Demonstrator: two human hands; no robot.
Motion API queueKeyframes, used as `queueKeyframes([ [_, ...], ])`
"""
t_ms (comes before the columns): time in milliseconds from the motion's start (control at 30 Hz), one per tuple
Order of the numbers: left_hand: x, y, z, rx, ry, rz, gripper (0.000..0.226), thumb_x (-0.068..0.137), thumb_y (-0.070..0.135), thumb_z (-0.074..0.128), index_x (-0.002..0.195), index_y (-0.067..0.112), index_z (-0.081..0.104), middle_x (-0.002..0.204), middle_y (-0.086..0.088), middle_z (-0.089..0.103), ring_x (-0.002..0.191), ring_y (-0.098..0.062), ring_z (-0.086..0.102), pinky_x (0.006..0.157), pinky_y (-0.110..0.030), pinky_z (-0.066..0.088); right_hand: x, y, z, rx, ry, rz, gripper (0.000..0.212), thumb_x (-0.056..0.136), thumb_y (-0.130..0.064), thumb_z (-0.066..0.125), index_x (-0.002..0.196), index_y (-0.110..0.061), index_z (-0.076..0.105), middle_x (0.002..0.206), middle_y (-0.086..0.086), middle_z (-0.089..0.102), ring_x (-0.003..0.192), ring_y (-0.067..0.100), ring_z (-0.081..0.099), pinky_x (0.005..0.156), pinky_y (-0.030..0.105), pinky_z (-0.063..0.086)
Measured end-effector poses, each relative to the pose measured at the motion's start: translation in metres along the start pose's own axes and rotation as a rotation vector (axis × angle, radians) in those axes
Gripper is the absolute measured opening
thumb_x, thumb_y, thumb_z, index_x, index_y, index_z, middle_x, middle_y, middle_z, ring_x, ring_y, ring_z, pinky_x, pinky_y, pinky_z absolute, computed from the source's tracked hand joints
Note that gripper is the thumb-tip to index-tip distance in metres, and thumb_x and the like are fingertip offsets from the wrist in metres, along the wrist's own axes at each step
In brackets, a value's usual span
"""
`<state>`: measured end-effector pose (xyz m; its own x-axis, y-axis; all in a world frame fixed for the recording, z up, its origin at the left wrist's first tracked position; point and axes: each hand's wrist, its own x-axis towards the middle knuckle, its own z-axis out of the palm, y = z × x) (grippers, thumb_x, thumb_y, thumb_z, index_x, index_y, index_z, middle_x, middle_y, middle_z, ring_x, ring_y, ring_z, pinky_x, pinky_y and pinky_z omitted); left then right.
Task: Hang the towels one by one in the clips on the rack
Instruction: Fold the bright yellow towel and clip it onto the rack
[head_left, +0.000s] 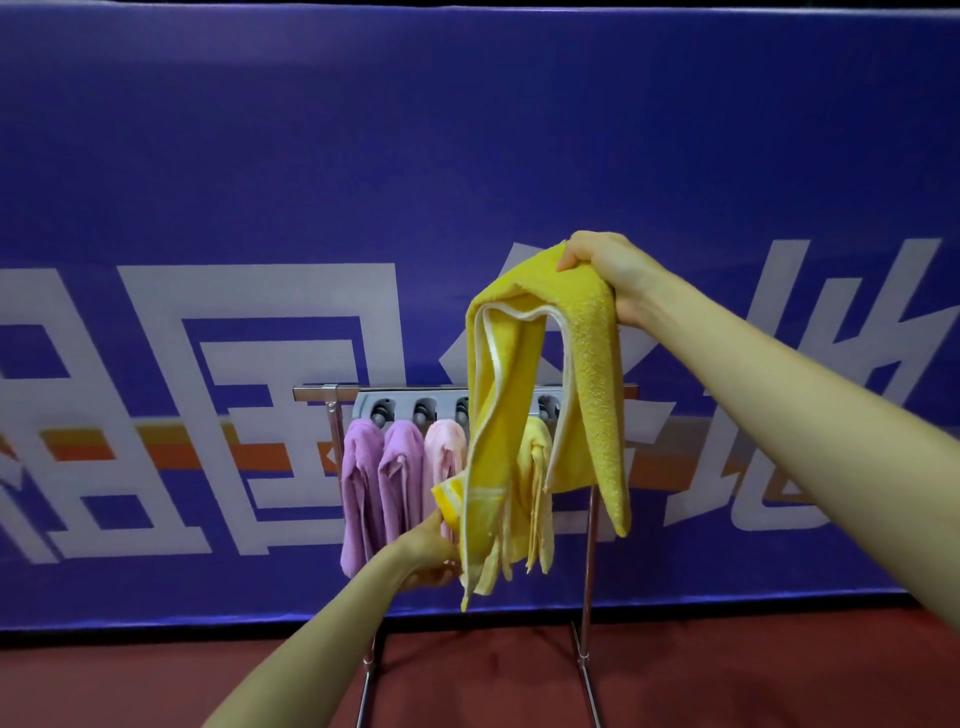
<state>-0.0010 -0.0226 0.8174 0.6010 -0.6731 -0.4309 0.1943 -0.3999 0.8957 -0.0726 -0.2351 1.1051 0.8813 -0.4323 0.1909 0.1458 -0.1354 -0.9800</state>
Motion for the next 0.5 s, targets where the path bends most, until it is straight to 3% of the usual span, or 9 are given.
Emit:
queueKeyframes([
  [100, 0.013, 0.009, -0.009, -0.070, 0.276, 0.000, 0.064, 0.074, 0.014, 0.068, 0.128, 0.016, 0.034, 0.095, -0.012, 0.058, 0.069, -0.020, 0.057, 0.056, -0.030, 0.046, -0.001, 0.000, -0.002, 0.014, -0.101, 0.023, 0.032, 0.077, 0.003, 0.051, 0.057, -0.018, 0.038, 0.058, 0.001, 0.041, 0.046, 0.012, 0.045, 0.043, 0.019, 0.040],
  [167, 0.016, 0.026, -0.015, -0.008, 0.457, 0.157, 0.066, 0.071, 0.023, 0.063, 0.130, 0.017, 0.035, 0.121, -0.011, 0.052, 0.103, -0.027, 0.056, 0.079, -0.038, 0.052, -0.001, -0.001, -0.004, -0.054, -0.173, 0.015, 0.029, 0.077, 0.001, 0.051, 0.059, -0.018, 0.039, 0.062, 0.002, 0.042, 0.052, 0.012, 0.046, 0.046, 0.023, 0.041],
  [200, 0.009, 0.042, -0.014, 0.012, 0.515, 0.278, 0.053, 0.078, 0.022, 0.058, 0.127, 0.017, 0.040, 0.125, -0.009, 0.051, 0.112, -0.026, 0.053, 0.088, -0.038, 0.048, -0.002, -0.001, -0.004, -0.101, -0.205, 0.008, 0.027, 0.078, 0.001, 0.051, 0.061, -0.018, 0.040, 0.065, 0.002, 0.042, 0.056, 0.013, 0.046, 0.049, 0.025, 0.041],
  [300, -0.005, 0.087, -0.011, -0.069, 0.624, 0.557, 0.030, 0.091, 0.007, 0.042, 0.118, 0.014, 0.055, 0.116, -0.003, 0.057, 0.107, -0.019, 0.054, 0.090, -0.030, 0.042, -0.003, -0.002, -0.007, -0.187, -0.299, 0.011, 0.021, 0.073, -0.003, 0.055, 0.063, -0.018, 0.044, 0.065, 0.001, 0.047, 0.058, 0.013, 0.048, 0.050, 0.025, 0.043],
  [400, -0.017, 0.126, -0.009, -0.225, 0.576, 0.716, 0.026, 0.092, 0.005, 0.042, 0.097, 0.022, 0.061, 0.103, 0.000, 0.064, 0.092, -0.018, 0.057, 0.083, -0.032, 0.042, -0.007, -0.007, -0.012, -0.346, -0.416, 0.039, 0.017, 0.060, -0.009, 0.057, 0.066, -0.018, 0.044, 0.069, 0.002, 0.047, 0.060, 0.013, 0.050, 0.051, 0.025, 0.044],
  [500, -0.028, 0.152, -0.008, -0.063, 0.307, 0.715, 0.017, 0.098, 0.019, 0.044, 0.105, 0.019, 0.059, 0.110, 0.003, 0.067, 0.101, -0.011, 0.061, 0.085, -0.030, 0.046, -0.010, -0.012, -0.018, -0.503, -0.523, 0.076, 0.021, 0.059, -0.007, 0.056, 0.066, -0.018, 0.040, 0.068, 0.003, 0.044, 0.059, 0.013, 0.048, 0.048, 0.023, 0.044],
])
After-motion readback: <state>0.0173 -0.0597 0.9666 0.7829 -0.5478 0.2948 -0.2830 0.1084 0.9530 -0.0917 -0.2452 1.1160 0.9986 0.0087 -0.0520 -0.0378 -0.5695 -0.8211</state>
